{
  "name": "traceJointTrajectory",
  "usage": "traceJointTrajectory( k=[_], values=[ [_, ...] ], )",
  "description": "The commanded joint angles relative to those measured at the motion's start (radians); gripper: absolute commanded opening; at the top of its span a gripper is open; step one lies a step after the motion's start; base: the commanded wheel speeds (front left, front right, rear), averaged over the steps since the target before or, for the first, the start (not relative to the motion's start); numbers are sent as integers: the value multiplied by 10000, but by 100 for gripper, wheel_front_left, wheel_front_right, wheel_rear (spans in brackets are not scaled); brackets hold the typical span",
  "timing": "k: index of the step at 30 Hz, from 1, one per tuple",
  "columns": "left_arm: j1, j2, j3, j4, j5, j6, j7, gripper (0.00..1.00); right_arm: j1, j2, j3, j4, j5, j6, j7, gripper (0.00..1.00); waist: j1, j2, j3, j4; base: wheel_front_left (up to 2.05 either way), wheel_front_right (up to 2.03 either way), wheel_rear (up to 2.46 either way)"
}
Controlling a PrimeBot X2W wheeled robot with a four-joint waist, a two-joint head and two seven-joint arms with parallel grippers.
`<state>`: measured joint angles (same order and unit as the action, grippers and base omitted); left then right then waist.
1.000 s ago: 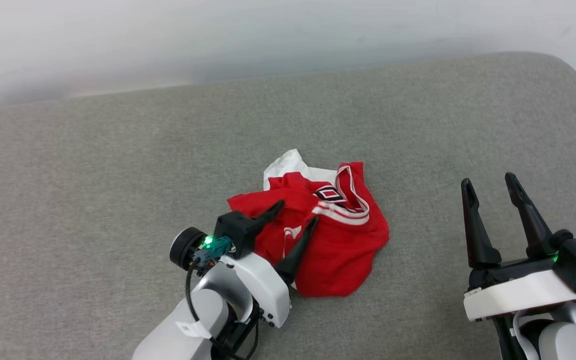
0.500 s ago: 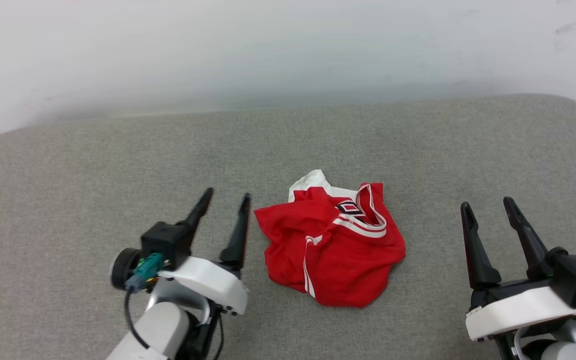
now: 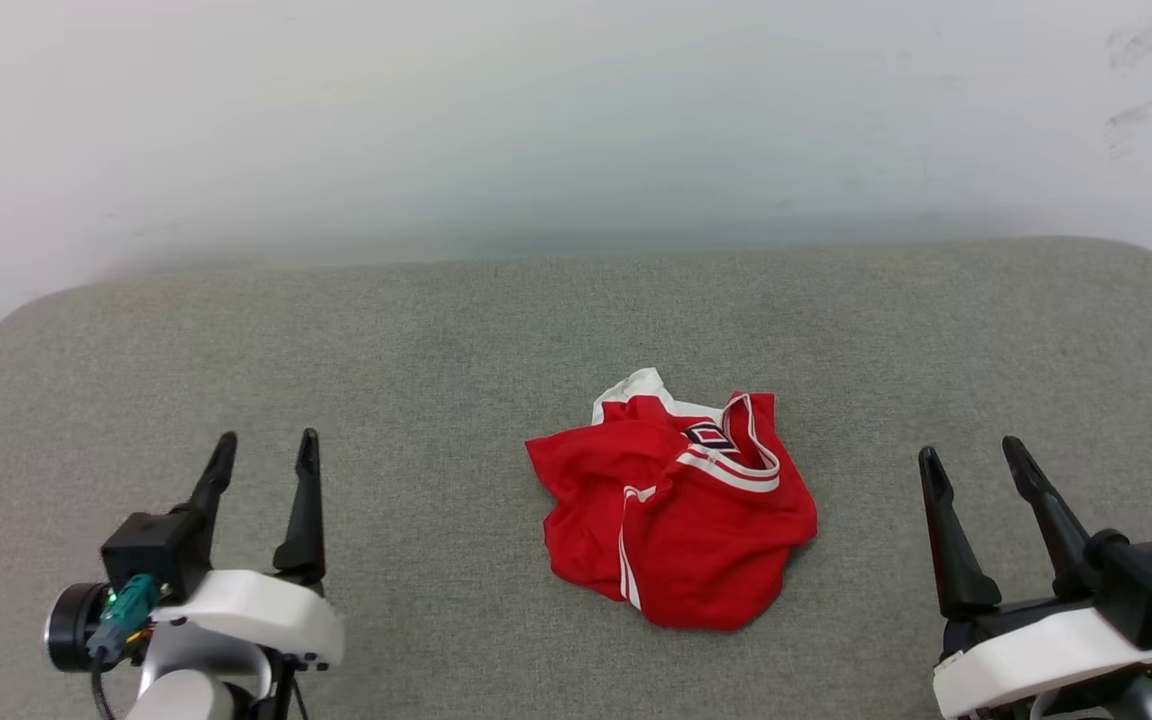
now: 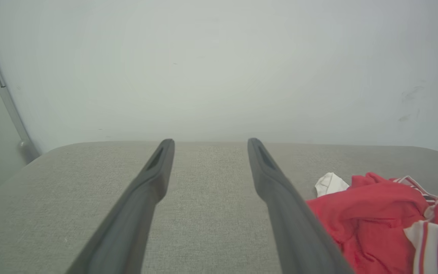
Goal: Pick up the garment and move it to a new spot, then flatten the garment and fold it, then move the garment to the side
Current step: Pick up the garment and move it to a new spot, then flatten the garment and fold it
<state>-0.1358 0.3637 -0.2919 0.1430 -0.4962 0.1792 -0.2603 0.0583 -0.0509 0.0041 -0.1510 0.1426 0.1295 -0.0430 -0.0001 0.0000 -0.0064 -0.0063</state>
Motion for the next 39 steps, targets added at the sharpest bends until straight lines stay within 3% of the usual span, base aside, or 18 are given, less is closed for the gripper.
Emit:
traceJointTrajectory(
  k=[1,10,24,33,39],
  values=[
    [161,77,108,-49,15,-20,-63,100,143,13,-9,-39,-8,22,25,100,1,0,-26,-2,0,0,0],
    [566,121,311,-234,-92,-219,-63,100,269,14,22,-117,48,22,67,100,1,0,-88,-8,0,0,0],
    [-125,88,45,-169,-6,-383,266,100,124,14,0,-70,11,22,14,100,1,0,45,29,0,0,0],
    [-2295,-512,-1227,229,-35,-1219,2057,100,-214,14,94,-211,-115,22,120,100,1,0,773,47,0,0,0],
    [-3754,-1163,-2195,1312,-158,-2037,3366,100,-469,14,192,-211,-161,22,138,100,1,0,1204,-190,0,0,0]
  ],
)
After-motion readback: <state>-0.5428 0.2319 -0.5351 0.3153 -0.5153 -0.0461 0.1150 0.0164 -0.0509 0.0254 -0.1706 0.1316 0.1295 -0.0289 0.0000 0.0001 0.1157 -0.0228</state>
